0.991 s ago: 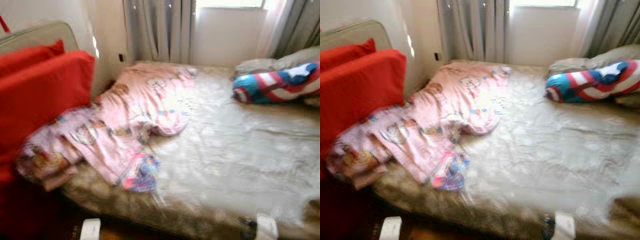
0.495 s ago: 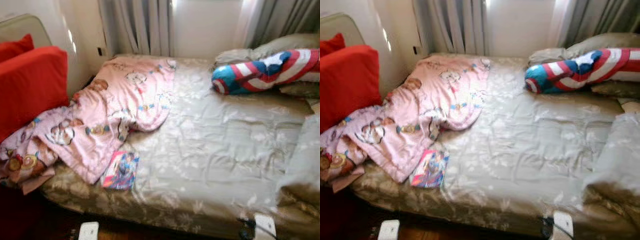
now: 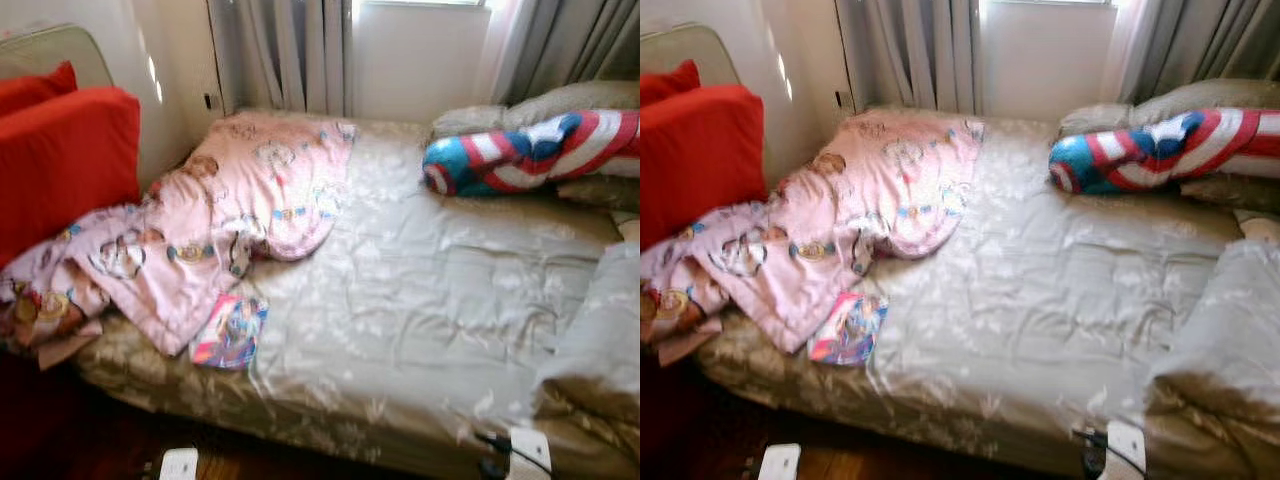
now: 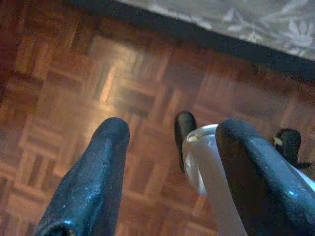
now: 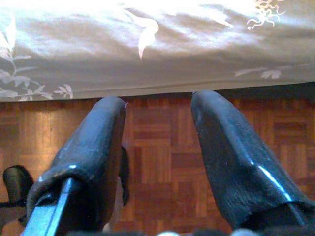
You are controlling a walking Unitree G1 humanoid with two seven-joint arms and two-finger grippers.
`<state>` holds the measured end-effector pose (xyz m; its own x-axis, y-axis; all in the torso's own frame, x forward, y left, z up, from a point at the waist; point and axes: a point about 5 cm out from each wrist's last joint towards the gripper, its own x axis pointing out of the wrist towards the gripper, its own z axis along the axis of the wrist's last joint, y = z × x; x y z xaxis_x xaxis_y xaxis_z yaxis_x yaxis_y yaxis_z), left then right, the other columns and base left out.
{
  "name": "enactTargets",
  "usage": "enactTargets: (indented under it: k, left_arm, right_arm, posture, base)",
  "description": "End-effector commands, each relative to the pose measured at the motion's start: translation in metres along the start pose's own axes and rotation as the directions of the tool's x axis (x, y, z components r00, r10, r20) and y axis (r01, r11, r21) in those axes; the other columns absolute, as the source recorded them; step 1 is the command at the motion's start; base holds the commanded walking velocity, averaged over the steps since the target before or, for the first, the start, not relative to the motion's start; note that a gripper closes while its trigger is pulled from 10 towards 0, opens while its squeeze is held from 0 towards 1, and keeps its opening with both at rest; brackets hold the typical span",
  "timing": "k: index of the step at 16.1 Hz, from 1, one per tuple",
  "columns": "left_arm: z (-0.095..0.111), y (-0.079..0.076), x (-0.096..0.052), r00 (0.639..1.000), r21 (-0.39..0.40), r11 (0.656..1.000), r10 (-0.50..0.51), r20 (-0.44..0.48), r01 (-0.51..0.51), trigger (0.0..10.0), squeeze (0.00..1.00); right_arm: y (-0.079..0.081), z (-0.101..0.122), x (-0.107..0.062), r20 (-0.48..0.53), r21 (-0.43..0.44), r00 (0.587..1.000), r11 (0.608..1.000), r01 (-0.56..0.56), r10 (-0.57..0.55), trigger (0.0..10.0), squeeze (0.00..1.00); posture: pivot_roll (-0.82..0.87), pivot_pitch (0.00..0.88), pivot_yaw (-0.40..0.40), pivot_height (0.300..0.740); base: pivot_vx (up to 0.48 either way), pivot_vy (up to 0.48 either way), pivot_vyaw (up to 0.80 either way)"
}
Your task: Clean up the room
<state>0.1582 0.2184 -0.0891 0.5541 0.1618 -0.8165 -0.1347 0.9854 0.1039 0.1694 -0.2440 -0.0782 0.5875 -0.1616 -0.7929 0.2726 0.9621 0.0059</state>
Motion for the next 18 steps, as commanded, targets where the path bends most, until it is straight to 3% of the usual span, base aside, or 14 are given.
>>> enactTargets:
  k: [1,8,18]
  left_arm:
    - [-0.0006,0.0024,-0.0001,1.000,-0.004,1.000,0.007,-0.007,-0.007,10.0,0.00]
    - [-0.0016,0.0024,-0.0003,1.000,-0.002,1.000,0.007,-0.009,-0.007,10.0,0.00]
    - [-0.0013,0.0025,-0.0002,1.000,-0.003,1.000,0.007,-0.008,-0.007,10.0,0.00]
  right_arm:
    - [-0.0029,-0.0012,-0.0007,-0.001,0.005,1.000,1.000,0.008,-0.008,10.0,0.00]
    - [-0.0034,-0.0024,-0.0009,-0.006,0.010,1.000,1.000,0.009,-0.009,10.0,0.00]
    - [-0.0032,-0.0027,-0.0008,-0.013,0.005,1.000,1.000,0.007,-0.007,10.0,0.00]
  posture:
    - [-0.02,0.000,0.008,0.740]
    - [-0.02,0.000,0.009,0.740]
    - [-0.02,0.000,0.008,0.740]
  base:
    - [0.000,-0.285,0.00]
    - [0.000,-0.286,0.00]
    - [0.000,-0.285,-0.72]
